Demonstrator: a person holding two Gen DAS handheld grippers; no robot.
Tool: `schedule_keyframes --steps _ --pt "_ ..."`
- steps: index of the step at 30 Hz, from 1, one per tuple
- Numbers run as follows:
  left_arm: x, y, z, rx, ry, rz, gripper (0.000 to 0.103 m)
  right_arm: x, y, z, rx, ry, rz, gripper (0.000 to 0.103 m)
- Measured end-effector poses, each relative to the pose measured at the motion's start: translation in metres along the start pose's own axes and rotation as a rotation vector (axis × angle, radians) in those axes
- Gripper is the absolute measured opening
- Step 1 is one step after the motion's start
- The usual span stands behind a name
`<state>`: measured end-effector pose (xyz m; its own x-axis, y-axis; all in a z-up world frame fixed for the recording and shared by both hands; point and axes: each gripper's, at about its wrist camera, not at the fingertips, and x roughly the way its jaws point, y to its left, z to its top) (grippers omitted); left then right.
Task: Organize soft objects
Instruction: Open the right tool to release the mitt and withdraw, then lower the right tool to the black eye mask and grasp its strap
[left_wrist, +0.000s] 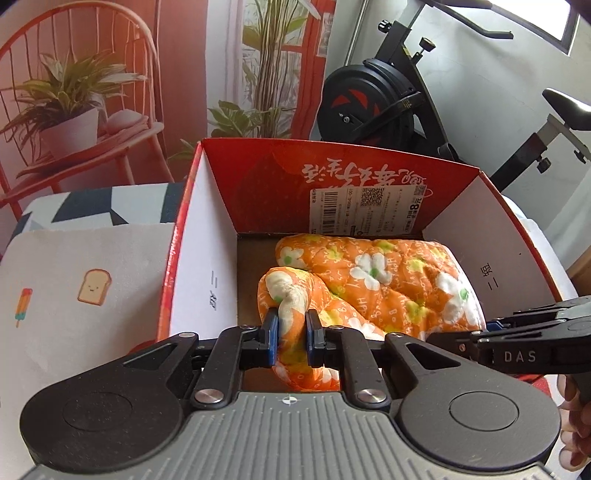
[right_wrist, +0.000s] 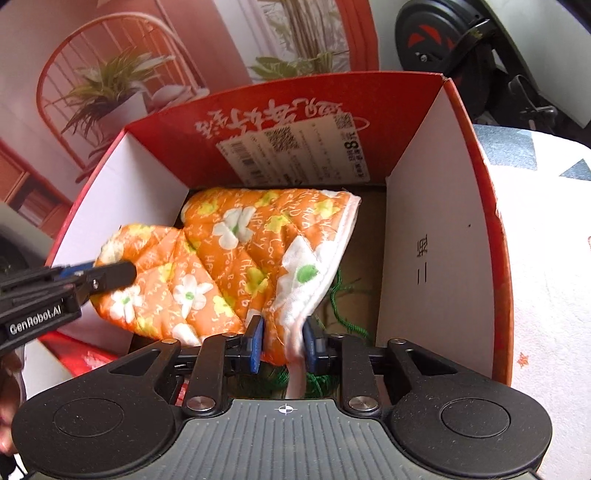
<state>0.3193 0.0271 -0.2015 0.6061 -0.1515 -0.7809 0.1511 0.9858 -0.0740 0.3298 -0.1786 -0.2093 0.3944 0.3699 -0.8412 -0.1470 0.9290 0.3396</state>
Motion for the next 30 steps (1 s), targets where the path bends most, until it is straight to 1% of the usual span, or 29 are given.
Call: schedule_keyframes --steps 1,2,4,6,9,11,16,19,21,24,30 --pt "-0.003 0.0 0.0 0.002 -0.007 0.004 0.021 -0.002 0.001 -0.001 -0.005 -0.002 -0.004 0.027" --pt "-0.006 0.0 0.0 0.005 -0.016 0.005 0.024 -0.005 0.002 -0.002 -0.011 -0.007 -0.016 0.032" --pt "-0.014 -0.001 0.0 0.012 -0.036 0.013 0.038 -0.013 0.006 -0.003 -0.038 -0.03 -0.055 0.035" --pt "-0.023 -0.003 0.0 0.019 -0.058 0.015 0.042 -0.021 0.01 -0.005 -0.062 -0.048 -0.085 0.045" --pt "-0.039 -0.005 -0.002 0.025 -0.078 0.004 0.042 -0.037 0.015 -0.01 -0.086 -0.085 -0.107 0.051" --pt "-0.051 -0.008 -0.007 0.028 -0.094 -0.008 0.042 -0.05 0.02 -0.014 -0.105 -0.11 -0.118 0.053" --pt "-0.079 -0.008 -0.025 0.009 -0.117 -0.04 0.042 -0.081 0.031 -0.032 -0.147 -0.18 -0.101 0.054" --pt "-0.094 -0.006 -0.041 -0.006 -0.125 -0.063 0.042 -0.098 0.035 -0.048 -0.178 -0.21 -0.086 0.054" --pt "-0.103 -0.005 -0.052 0.001 -0.121 -0.076 0.042 -0.106 0.036 -0.059 -0.194 -0.218 -0.086 0.054" --pt "-0.112 -0.002 -0.069 0.016 -0.112 -0.085 0.042 -0.118 0.038 -0.074 -0.206 -0.252 -0.074 0.055" --pt "-0.115 0.011 -0.101 -0.029 -0.082 -0.095 0.042 -0.122 0.038 -0.105 -0.194 -0.255 -0.032 0.055"
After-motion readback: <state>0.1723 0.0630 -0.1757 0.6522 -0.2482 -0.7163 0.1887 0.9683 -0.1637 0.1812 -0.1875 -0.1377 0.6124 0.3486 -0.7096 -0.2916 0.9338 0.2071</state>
